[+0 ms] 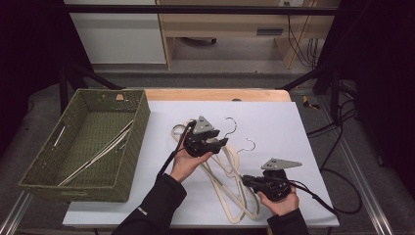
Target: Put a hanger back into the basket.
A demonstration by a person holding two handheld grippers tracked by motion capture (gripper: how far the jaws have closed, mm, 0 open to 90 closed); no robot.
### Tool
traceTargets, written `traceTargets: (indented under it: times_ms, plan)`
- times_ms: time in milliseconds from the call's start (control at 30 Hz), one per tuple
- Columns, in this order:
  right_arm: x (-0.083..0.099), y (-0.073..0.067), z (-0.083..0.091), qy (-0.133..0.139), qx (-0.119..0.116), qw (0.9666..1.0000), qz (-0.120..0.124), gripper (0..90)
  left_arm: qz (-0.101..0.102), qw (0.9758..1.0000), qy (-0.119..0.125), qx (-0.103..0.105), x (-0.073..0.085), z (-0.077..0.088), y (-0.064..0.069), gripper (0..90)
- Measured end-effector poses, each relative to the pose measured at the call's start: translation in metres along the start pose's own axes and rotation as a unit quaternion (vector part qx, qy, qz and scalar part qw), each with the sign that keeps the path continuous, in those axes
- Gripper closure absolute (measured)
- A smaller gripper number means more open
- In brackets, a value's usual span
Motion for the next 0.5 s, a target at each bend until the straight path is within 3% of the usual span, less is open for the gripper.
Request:
traceTargets:
  times_ms: [133,267,400,500]
  plan:
    - [-0.0005,-0.0031,0.0009,-0.001,-0.005,1.0000,0.000,85.7,0.000,1.0000,0.000,0.006,-0.0003,-0.0023,-0.0002,72.2]
    - [-0.0008,-0.0046,0.0002,-0.001,-0.007,0.9999,0.007,85.5,-0.013,0.9998,-0.004,0.015,0.0008,-0.0012,0.0033,85.7]
    - [-0.0014,-0.0068,-0.0007,-0.001,-0.006,0.9999,0.008,84.2,-0.029,0.9996,-0.004,0.001,0.0008,0.0020,0.0060,88.0]
    - [-0.0044,-0.0073,-0.0029,0.009,-0.007,0.9998,0.017,75.7,-0.030,0.9995,-0.005,-0.004,0.0009,0.0065,0.0067,88.2]
Point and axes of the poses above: each handheld gripper's, and its own axes: z roughly backward along the jaws, x roughly out of its underside, y roughly to its right, the point moved 8 cm from there along -z, roughly forward along the jaws, and after that the axes turned 7 degrees about z, right-handed, at the moved point
